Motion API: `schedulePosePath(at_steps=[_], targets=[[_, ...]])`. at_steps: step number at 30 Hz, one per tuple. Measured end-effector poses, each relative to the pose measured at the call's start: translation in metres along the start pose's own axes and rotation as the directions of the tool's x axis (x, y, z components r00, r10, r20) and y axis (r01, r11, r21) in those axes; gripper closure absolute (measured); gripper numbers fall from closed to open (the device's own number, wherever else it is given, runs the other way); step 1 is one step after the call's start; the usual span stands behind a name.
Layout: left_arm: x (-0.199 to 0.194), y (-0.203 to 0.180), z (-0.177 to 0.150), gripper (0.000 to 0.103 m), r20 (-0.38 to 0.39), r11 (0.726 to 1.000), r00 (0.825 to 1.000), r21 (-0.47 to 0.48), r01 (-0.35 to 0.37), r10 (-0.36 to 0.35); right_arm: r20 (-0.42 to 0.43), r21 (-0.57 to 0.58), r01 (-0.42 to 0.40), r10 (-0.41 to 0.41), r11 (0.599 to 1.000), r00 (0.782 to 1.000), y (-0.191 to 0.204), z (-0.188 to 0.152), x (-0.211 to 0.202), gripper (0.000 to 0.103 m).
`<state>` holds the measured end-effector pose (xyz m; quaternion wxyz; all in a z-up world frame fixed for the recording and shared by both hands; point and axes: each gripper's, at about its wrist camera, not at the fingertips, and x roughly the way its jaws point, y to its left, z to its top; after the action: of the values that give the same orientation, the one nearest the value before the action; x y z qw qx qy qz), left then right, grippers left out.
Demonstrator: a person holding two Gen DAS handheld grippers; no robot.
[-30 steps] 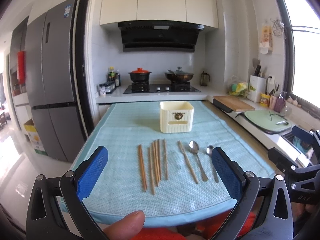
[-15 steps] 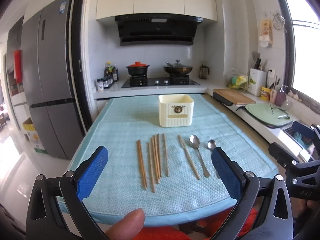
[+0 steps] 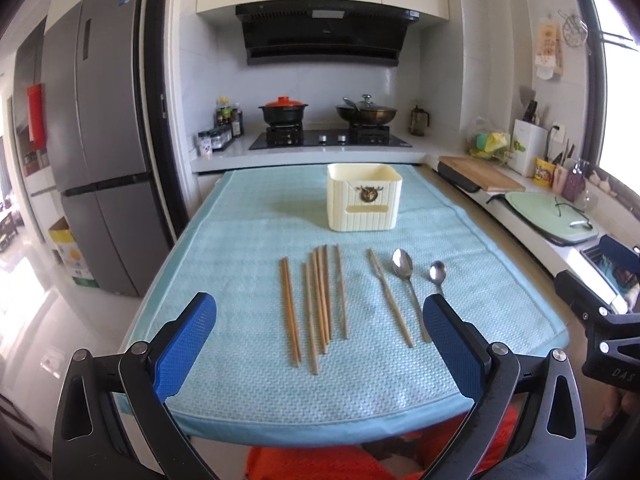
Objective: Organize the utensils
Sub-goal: 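Move both tools forward over the chopsticks and spoons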
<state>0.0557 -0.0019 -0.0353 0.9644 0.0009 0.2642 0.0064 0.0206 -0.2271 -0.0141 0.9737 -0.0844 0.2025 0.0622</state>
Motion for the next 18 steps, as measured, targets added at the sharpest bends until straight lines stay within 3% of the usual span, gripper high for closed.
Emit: schedulePosePath(at_steps=[14, 18], targets=[[0.019, 0.001, 0.001, 0.000, -0.022, 0.999, 0.999, 0.019, 0.037, -0.037, -0.060, 0.055, -0.039, 0.042, 0.998, 0.997, -0.005, -0.003, 0.029, 0.000], [0.023, 0.004, 0.001, 0.000, -0.026, 0.999, 0.999, 0.006, 0.043, -0.043, -0.085, 0.016, -0.005, 0.006, 1.000, 0.996, 0.001, -0.005, 0.035, 0.000]])
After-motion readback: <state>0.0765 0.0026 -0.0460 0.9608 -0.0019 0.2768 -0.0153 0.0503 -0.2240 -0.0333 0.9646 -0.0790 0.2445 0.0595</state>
